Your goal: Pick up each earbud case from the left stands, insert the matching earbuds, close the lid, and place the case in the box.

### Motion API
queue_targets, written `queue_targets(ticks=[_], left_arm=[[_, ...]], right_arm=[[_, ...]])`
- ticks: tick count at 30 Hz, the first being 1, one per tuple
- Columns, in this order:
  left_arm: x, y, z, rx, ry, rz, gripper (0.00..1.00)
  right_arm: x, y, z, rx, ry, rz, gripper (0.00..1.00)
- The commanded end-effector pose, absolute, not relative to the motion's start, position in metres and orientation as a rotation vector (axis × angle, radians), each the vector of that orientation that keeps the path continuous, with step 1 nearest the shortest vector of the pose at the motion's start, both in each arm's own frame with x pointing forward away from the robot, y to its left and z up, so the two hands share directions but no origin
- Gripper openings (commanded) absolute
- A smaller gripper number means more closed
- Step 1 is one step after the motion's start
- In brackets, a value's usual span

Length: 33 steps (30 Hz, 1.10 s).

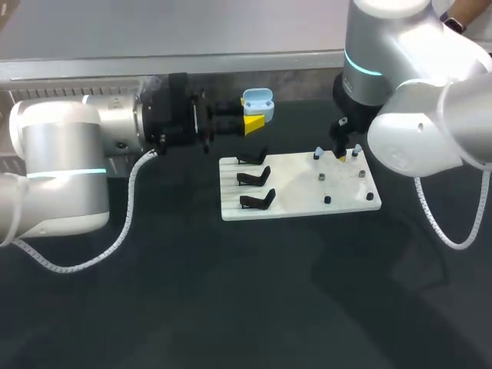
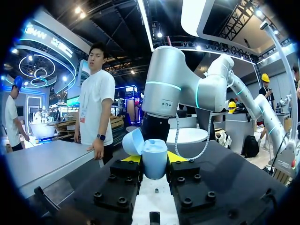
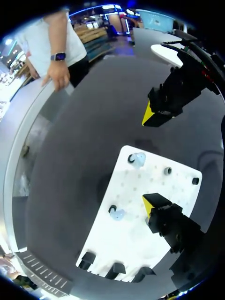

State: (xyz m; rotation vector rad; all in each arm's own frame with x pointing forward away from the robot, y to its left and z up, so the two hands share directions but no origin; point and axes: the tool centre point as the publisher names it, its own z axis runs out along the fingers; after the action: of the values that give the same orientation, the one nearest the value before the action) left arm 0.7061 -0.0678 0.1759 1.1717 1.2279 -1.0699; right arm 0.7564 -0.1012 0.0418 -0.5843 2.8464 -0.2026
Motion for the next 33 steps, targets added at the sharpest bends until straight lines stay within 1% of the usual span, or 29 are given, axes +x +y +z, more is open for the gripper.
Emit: queue_targets(ticks=[1,4,6,8,10,27,33], left_arm=[[0.7038,-0.0684,0.1753,1.164,1.227,-1.061,0.0],[0.7038,-0.0684,0.1753,1.164,1.227,-1.061,0.0],[0.7038,-0.0684,0.1753,1.164,1.227,-1.061,0.0],[0.7038,-0.0684,0.1753,1.164,1.227,-1.061,0.0],[0.7038,-0.0684,0.1753,1.164,1.227,-1.061,0.0],[0.7038,-0.0684,0.1753,1.164,1.227,-1.061,0.0],[0.7038,-0.0684,0.1753,1.164,1.227,-1.061,0.0]], right_arm=[[0.761,-0.0977,0.0381,-0.587,2.858,-0.202,0.66],[0.7603,-0.0973,0.0362,-0.584,2.863,-0.198,0.65],[0.7602,-0.0976,0.0349,-0.58,2.867,-0.195,0.61],[0.7604,-0.0979,0.0339,-0.576,2.871,-0.191,0.54],[0.7609,-0.098,0.0334,-0.572,2.873,-0.188,0.5],[0.7681,-0.0989,0.0338,-0.533,2.88,-0.177,0.43],[0.7652,-0.0998,0.031,-0.512,2.889,-0.163,0.43]])
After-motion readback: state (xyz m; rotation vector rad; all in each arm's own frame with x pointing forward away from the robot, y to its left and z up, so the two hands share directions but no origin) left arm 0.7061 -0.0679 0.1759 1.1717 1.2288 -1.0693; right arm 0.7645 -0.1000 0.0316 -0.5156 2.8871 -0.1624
